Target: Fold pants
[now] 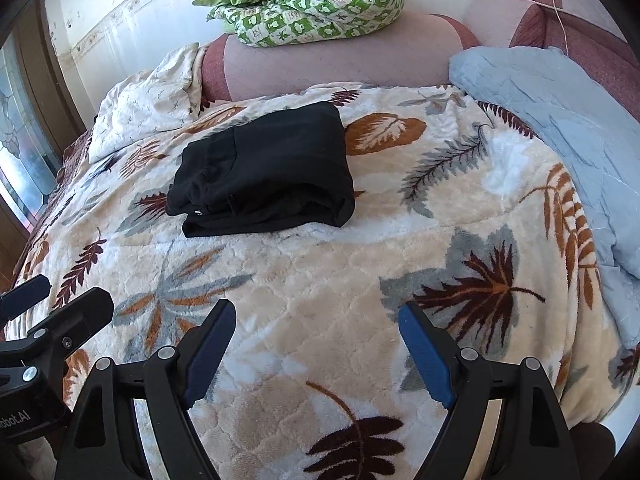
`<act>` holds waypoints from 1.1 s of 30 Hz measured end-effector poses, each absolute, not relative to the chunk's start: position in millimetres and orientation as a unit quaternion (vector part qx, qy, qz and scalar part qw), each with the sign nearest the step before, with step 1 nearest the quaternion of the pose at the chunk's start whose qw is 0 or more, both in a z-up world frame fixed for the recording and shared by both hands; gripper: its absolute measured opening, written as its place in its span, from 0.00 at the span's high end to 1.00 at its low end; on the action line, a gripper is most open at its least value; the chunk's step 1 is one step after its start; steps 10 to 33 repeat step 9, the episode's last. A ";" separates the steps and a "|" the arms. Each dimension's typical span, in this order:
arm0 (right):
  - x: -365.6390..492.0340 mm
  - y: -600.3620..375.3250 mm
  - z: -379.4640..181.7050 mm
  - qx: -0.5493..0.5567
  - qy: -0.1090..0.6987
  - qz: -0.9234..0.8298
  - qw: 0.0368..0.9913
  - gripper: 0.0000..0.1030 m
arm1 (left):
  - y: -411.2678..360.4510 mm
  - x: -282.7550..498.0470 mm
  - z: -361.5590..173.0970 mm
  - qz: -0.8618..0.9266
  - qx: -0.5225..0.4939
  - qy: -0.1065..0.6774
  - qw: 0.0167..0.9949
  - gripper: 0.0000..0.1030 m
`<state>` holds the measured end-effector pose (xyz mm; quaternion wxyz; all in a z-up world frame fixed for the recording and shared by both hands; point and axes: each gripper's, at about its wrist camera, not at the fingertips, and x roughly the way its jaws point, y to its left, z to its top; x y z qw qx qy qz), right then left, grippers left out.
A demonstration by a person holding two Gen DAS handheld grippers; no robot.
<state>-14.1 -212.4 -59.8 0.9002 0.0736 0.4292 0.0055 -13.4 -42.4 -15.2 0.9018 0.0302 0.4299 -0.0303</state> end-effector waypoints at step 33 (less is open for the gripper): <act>-15.9 -209.3 -55.4 0.063 0.436 -0.020 0.897 0.15 | -28.1 -13.3 -16.6 -0.027 0.005 0.437 0.899 0.00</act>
